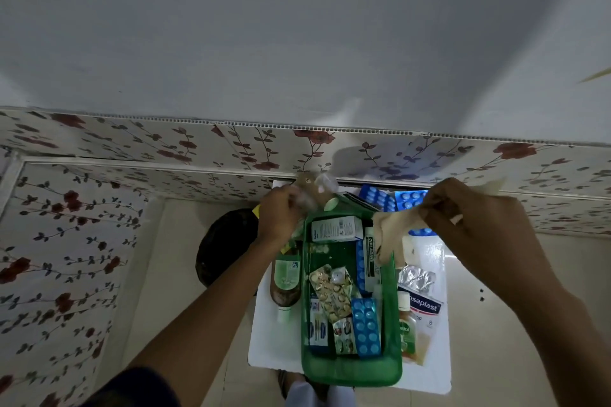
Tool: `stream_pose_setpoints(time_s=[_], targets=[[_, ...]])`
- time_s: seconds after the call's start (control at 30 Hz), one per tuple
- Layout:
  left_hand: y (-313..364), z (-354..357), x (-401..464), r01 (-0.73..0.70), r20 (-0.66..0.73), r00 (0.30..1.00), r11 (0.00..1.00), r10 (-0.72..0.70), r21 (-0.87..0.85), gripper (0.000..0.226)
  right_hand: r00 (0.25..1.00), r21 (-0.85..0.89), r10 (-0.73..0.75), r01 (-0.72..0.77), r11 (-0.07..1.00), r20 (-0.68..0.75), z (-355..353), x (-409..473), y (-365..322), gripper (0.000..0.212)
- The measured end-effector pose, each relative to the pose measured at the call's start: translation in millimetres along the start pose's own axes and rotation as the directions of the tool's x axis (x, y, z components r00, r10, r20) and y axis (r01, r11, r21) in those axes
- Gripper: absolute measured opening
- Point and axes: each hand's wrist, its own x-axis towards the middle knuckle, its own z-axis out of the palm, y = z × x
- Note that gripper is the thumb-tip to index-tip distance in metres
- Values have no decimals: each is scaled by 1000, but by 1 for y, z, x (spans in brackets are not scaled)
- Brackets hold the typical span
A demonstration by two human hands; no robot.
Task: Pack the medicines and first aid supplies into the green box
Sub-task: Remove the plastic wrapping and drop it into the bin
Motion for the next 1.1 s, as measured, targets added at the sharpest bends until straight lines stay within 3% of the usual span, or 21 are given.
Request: stream_pose_setpoints(time_s=[0.13, 0.23, 0.37, 0.4, 0.47, 0.63, 0.73, 0.93, 1.1], targets=[[11, -7, -4, 88, -55, 992, 943, -112, -320, 12, 996, 139, 87, -83, 987, -25, -2, -14, 2, 9], [17, -14, -11, 166, 33, 985, 860, -172, -483, 19, 994, 155, 114, -112, 982, 1, -1, -22, 0, 10], [22, -21, -16, 266, 152, 963, 675, -224, -689, 27, 993, 175, 117, -115, 978, 0, -3, -26, -5, 7], [22, -22, -17, 274, 150, 959, 667, -239, -693, 26, 993, 182, 120, -117, 976, -4, -3, -26, -6, 6], [20, -25, -21, 252, 112, 967, 770, -231, -586, 21, 993, 189, 116, -113, 976, -8, -3, -26, -9, 7], [18, -41, -26, 99, 33, 995, 897, -94, -431, 25, 997, 180, 73, -68, 981, -20, 0, -25, -14, 7], [18, -52, -36, 78, -50, 992, 866, -118, -494, 23, 999, 129, 32, -33, 991, 14, 6, -23, -16, 6], [5, -89, -73, 132, -98, 944, 637, -314, -760, 19, 993, 180, -110, 114, 977, -34, 14, -25, -52, 14], [-38, -129, -107, 170, -102, 946, 741, -307, -650, 18, 908, 49, -419, 420, 906, -29, 74, -14, -129, 5]])
